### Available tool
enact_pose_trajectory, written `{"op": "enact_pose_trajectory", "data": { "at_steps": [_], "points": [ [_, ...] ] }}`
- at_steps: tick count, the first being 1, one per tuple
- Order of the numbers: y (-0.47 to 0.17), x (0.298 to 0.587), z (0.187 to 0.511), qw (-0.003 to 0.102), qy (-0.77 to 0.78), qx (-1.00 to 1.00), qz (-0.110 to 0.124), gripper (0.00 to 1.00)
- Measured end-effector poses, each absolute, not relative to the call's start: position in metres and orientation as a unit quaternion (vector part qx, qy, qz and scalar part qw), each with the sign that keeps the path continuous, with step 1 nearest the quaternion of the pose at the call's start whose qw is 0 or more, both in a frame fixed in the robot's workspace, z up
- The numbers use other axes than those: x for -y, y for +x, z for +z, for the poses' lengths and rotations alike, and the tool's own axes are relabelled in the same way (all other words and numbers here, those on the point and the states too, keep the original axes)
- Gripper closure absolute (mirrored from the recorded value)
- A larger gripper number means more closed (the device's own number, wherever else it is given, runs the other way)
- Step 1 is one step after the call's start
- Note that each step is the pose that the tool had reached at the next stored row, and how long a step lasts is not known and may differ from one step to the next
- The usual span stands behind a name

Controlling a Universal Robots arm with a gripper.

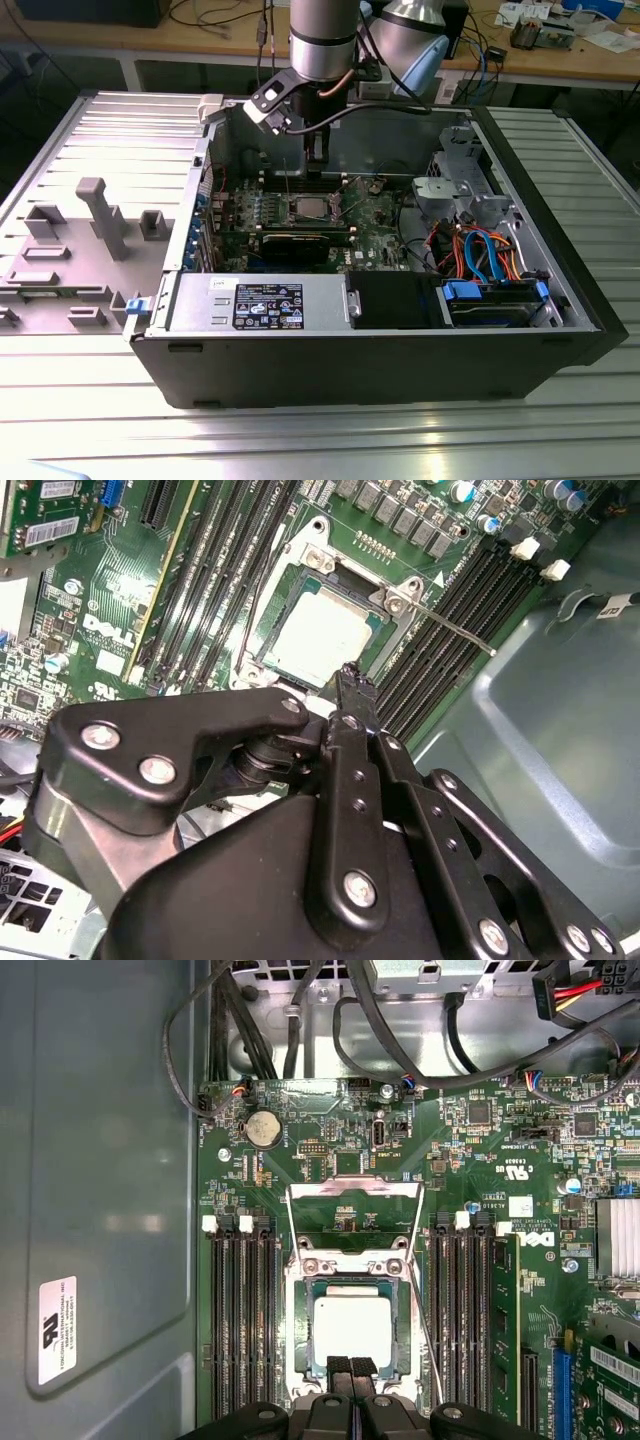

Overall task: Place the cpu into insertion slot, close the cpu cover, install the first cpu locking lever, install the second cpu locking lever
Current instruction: 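Close the cpu cover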

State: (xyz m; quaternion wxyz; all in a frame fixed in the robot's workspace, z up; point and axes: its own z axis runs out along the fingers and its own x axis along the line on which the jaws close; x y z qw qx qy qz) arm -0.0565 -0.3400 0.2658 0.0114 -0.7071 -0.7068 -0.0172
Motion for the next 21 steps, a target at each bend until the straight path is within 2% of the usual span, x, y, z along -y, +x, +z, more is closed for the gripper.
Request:
{"op": "enact_pose_trajectory", "data": {
  "at_steps": [21],
  "points": [
    [-0.054,0.3399,0.2692,0.011,-0.707,0.707,-0.017,0.89]
  ]
}}
